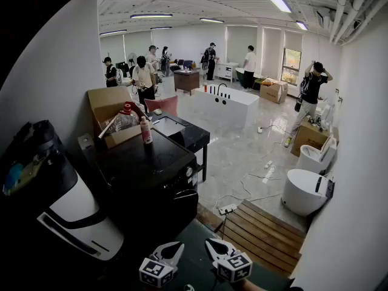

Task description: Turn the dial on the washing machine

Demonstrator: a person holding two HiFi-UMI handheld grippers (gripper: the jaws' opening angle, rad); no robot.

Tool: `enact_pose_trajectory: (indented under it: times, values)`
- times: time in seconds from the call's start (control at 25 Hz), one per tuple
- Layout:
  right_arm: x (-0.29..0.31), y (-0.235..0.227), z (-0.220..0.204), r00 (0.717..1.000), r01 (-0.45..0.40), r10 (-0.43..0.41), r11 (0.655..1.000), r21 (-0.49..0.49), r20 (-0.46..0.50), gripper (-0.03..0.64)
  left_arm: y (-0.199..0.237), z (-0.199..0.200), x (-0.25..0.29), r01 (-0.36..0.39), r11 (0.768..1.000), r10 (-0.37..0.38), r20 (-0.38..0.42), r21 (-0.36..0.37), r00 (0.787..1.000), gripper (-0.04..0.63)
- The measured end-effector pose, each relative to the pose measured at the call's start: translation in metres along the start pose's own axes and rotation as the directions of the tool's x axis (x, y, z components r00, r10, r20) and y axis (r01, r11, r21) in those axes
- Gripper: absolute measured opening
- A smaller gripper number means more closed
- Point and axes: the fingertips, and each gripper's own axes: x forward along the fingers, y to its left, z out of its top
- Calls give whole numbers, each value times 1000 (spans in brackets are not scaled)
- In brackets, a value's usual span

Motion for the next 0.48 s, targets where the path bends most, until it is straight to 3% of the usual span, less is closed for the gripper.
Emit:
enact_pose_trajectory:
  times: [0.16,0.32,0.48]
  values:
    - [27,6,11,1000,-15,14,999,49,7,-2,20,13,6,35,999,-35,30,10,999,8]
    - [43,2,24,999,-3,1,999,34,35,-1,39,15,13,53,999,-52,15,-7,999,8]
    - [55,-5,25,999,23,-23,1000,20,42,78,54,17,20,73,997,-73,13,-24,997,58]
